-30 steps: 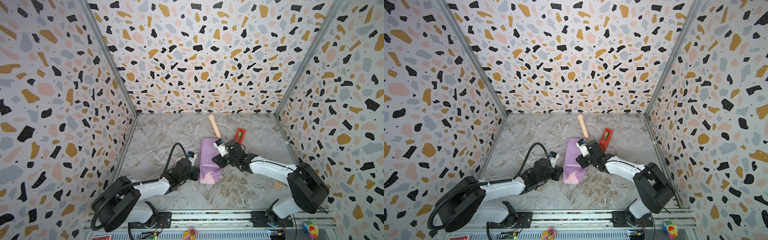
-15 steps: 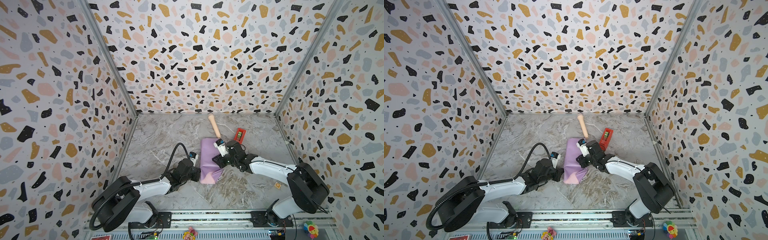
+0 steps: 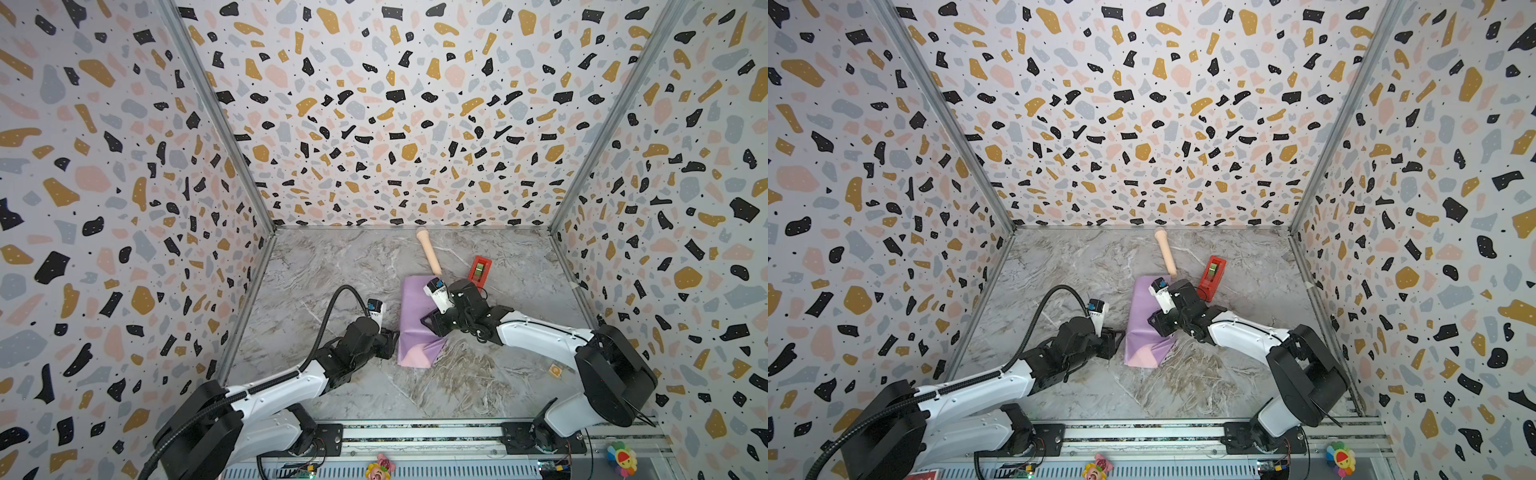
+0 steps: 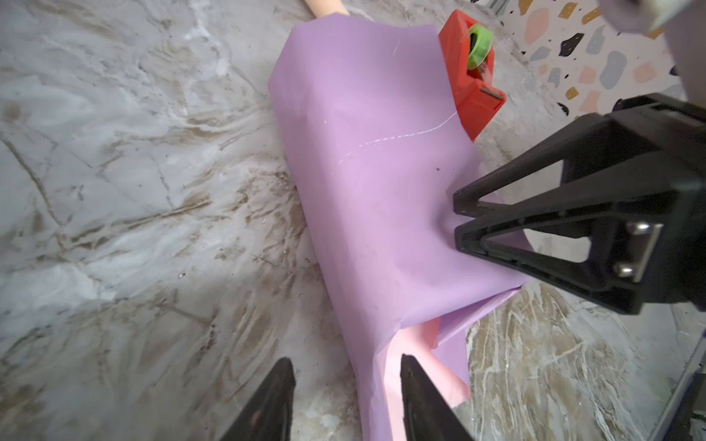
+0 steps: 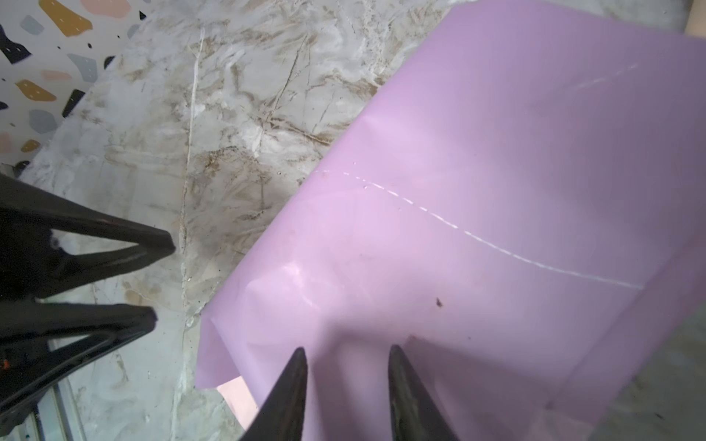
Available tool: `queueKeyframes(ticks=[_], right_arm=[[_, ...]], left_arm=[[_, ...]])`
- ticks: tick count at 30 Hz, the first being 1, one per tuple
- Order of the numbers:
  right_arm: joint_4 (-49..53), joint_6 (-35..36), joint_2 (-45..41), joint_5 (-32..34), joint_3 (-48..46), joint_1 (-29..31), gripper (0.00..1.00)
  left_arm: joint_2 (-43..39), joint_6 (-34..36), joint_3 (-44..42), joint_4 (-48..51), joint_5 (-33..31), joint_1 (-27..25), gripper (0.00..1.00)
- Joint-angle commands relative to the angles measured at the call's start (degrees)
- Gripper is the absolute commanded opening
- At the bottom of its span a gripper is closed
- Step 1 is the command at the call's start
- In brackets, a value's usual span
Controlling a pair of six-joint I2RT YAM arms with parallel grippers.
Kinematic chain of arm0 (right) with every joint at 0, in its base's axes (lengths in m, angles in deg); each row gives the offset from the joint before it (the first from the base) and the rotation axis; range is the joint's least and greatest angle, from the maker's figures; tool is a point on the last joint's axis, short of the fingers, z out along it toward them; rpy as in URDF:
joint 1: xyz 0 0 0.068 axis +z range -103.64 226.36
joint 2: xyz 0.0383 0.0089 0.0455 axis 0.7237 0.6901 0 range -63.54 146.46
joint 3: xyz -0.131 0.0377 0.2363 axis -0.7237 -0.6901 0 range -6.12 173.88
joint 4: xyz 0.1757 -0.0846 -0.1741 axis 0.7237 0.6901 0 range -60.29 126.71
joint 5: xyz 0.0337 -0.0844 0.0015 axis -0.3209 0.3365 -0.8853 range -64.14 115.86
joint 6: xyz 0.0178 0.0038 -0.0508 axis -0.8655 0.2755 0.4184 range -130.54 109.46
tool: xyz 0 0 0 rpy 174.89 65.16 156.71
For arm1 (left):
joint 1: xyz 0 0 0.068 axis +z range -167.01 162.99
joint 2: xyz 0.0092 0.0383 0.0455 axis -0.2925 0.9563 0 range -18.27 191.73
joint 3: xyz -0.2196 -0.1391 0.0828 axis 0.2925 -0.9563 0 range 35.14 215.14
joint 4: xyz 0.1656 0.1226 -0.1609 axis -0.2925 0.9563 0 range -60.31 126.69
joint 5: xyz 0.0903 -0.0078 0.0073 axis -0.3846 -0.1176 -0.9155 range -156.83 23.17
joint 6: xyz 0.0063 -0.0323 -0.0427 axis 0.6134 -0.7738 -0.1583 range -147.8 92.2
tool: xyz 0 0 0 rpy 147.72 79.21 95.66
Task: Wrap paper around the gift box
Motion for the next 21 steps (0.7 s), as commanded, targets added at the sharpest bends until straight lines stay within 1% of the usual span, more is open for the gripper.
queueKeyframes(ticks=[1,4,6,8,11,16,21], right_arm=[[6.65,5.69,-4.59,6.99,2.31,2.94,0.48],[9.51,10.76,-6.45,8.51,2.22,3.86,0.60],[11.59,13.67,-7.02,10.53,2.64,4.40,0.64],[12.56,16.99,-7.67,10.95,2.82,4.81,0.66],[13.25,21.94,-7.47,11.76,3.32,5.78,0.67],[13.60,29.55,-5.06,12.83,4.87,6.97,0.65],[13.55,33.41,-2.23,13.68,5.35,7.07,0.63]], left_arm=[[-0.51,-1.47,-1.71,-0.85,0.74,-0.22,0.51],[-1.06,-1.61,-2.23,0.26,-1.54,0.17,0.52],[-1.17,-1.31,-2.22,0.56,-1.52,0.71,0.52],[-0.93,-0.75,-1.98,1.28,-1.50,1.20,0.52],[-0.31,-0.06,-1.97,1.46,-1.35,1.73,0.52],[1.33,-0.08,-2.04,0.72,-0.08,2.33,0.52],[2.03,-0.40,-2.38,-0.31,0.50,2.33,0.52]])
